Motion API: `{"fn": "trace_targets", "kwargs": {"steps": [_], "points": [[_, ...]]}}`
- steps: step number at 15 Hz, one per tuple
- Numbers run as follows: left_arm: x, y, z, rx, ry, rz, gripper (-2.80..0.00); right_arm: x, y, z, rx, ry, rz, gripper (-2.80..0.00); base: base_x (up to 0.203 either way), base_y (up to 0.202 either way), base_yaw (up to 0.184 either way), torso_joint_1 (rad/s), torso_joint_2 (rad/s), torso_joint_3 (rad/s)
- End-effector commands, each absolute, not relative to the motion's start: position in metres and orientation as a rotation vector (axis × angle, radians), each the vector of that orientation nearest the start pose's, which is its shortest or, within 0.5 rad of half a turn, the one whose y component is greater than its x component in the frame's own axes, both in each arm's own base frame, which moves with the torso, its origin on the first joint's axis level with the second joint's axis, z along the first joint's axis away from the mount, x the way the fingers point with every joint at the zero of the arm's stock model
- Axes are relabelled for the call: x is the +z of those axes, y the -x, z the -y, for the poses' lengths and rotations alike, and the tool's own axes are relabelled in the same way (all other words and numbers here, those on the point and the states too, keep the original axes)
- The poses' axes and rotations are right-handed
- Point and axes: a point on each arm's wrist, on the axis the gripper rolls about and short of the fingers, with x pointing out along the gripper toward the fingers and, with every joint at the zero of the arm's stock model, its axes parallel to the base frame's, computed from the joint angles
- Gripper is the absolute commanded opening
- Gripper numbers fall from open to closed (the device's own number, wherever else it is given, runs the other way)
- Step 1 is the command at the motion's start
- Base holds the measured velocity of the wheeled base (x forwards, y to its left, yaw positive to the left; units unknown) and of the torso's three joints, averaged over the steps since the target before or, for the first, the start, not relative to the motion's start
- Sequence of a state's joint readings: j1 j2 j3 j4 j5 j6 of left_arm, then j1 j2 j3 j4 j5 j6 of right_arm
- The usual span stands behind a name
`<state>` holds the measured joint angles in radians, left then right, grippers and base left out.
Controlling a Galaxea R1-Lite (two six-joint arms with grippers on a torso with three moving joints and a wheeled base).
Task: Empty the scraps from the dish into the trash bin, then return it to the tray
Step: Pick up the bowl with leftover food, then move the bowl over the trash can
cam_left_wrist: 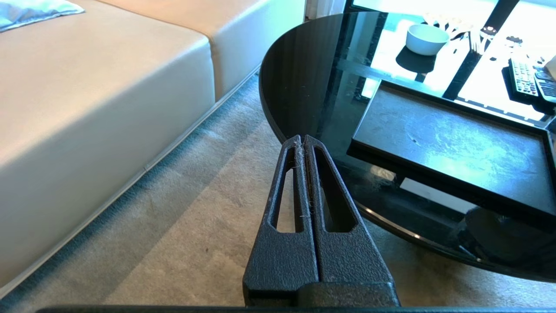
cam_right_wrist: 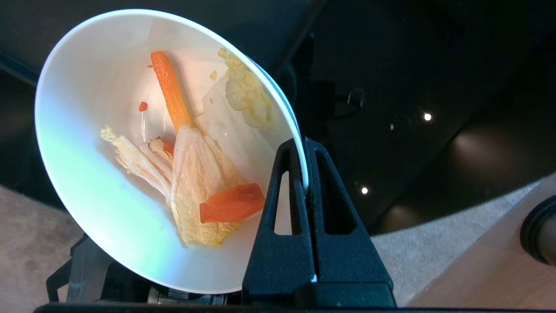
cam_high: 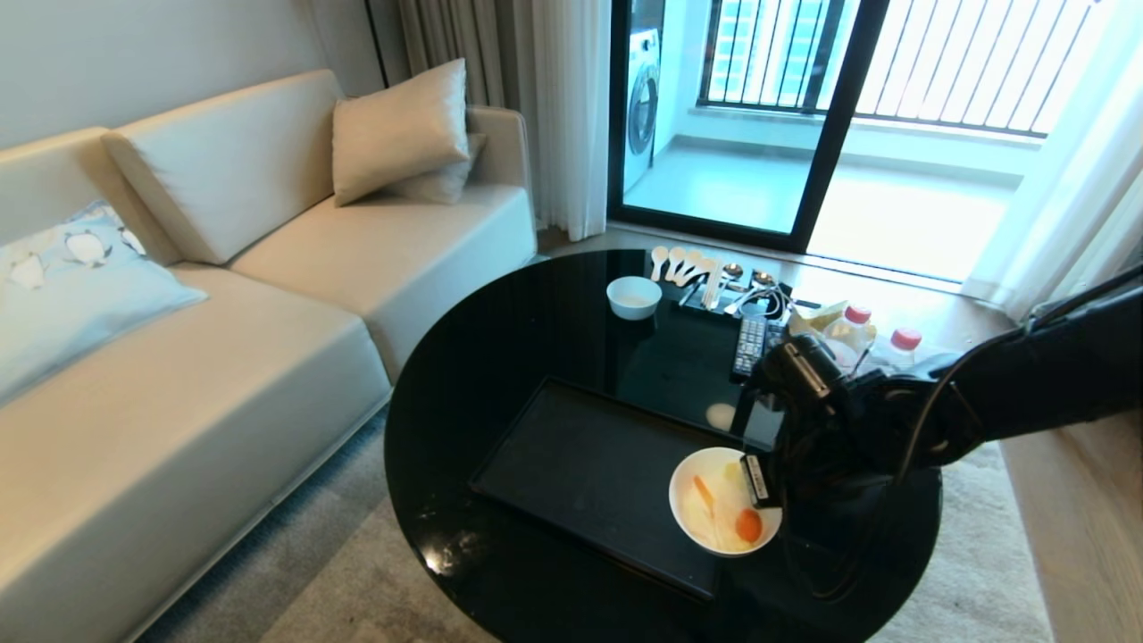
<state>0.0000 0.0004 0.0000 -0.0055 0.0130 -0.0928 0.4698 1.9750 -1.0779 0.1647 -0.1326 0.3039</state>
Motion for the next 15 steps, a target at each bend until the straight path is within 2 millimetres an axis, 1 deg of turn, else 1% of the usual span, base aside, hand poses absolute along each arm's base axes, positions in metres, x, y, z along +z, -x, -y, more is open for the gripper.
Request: {"fn": "trace_targets", "kwargs": {"steps": [1, 5, 8, 13, 15], "points": [[0.076, 0.023, 0.000, 0.014, 0.094, 0.007, -2.80, 0.116, -0.284, -0.137, 0.136, 0.014, -1.019, -2.80, 0.000, 0.000, 0.000, 0.000, 0.00, 0.000], [0.076, 0.023, 0.000, 0.014, 0.094, 0.007, -2.80, 0.125, -0.258, -0.110, 0.089, -0.012, -1.021, -2.80, 0.000, 0.000, 0.000, 0.000, 0.00, 0.000], [0.076, 0.023, 0.000, 0.014, 0.094, 0.007, -2.80, 0.128, -0.240, -0.093, 0.062, -0.029, -1.022, -2.80, 0.000, 0.000, 0.000, 0.000, 0.00, 0.000], [0.076, 0.023, 0.000, 0.014, 0.094, 0.007, -2.80, 0.130, -0.204, -0.077, 0.044, -0.051, -1.029, -2.80, 0.000, 0.000, 0.000, 0.000, 0.00, 0.000], [0.076, 0.023, 0.000, 0.014, 0.094, 0.007, -2.80, 0.132, -0.193, -0.072, 0.030, -0.082, -1.019, -2.80, 0.000, 0.000, 0.000, 0.000, 0.00, 0.000]]}}
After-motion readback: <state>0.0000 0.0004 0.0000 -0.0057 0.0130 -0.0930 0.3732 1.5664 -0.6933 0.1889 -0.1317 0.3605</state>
